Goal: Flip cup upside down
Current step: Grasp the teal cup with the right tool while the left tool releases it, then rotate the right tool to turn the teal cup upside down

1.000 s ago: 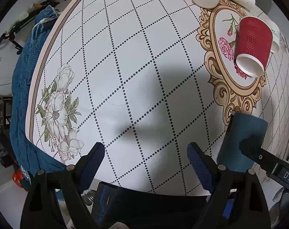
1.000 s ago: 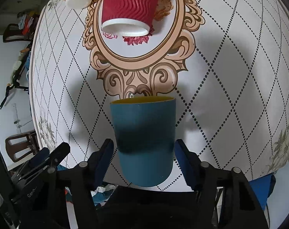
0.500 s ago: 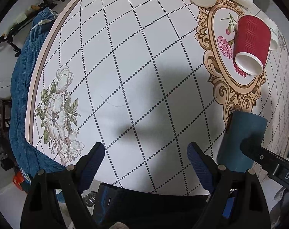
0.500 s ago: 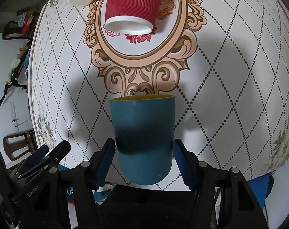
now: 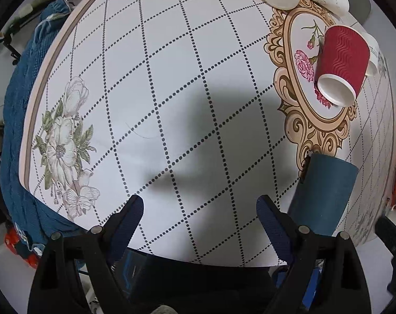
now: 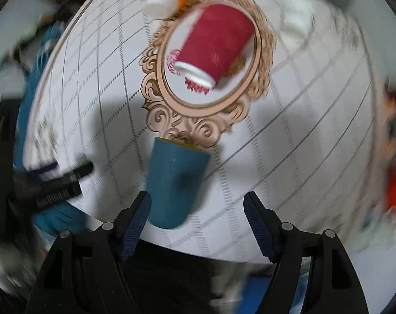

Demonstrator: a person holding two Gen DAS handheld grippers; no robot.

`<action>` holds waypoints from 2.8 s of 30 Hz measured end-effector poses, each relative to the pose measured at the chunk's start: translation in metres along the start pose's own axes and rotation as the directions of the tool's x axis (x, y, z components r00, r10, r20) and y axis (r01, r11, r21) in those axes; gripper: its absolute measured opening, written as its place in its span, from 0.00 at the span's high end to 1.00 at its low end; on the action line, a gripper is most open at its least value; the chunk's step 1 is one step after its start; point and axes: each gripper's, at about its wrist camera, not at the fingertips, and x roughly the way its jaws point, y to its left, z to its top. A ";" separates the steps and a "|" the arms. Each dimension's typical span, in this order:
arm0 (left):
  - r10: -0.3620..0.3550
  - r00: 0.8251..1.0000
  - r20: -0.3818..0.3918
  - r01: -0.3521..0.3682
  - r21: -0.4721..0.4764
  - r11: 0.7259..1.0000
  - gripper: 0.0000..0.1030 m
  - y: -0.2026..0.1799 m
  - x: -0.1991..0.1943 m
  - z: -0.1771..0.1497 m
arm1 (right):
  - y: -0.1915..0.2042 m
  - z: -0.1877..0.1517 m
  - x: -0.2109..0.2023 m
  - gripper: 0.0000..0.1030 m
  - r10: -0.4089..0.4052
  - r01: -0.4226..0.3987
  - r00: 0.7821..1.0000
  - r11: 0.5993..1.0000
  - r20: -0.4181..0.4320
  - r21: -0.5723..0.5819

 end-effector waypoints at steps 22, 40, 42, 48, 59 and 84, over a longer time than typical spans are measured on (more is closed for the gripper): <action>-0.040 0.998 -0.046 0.035 -0.104 0.994 0.14 0.036 0.059 -0.006 | 0.070 -0.133 0.102 0.16 -0.310 0.216 0.728 -0.744 0.612 -0.633; -0.078 0.995 -0.059 0.064 -0.219 0.974 0.14 0.108 0.081 -0.028 | 0.074 -0.116 0.134 0.16 -0.185 0.074 0.757 -0.929 0.627 -0.364; -0.074 0.996 -0.057 0.060 -0.221 0.973 0.14 0.115 0.080 -0.026 | 0.073 -0.112 0.138 0.16 -0.186 0.062 0.757 -0.934 0.627 -0.352; -0.061 0.997 -0.053 0.047 -0.222 0.974 0.14 0.125 0.079 -0.023 | 0.074 -0.106 0.148 0.16 -0.183 0.037 0.763 -0.945 0.620 -0.324; -0.038 0.998 -0.049 0.027 -0.217 0.976 0.14 0.118 0.078 -0.023 | 0.072 -0.138 0.172 0.28 -0.146 0.025 0.801 -0.961 0.581 -0.276; 0.025 0.999 -0.025 -0.029 -0.179 0.983 0.14 0.125 0.053 -0.025 | 0.115 -0.124 0.162 0.30 -0.349 0.073 0.836 -0.694 0.423 -0.716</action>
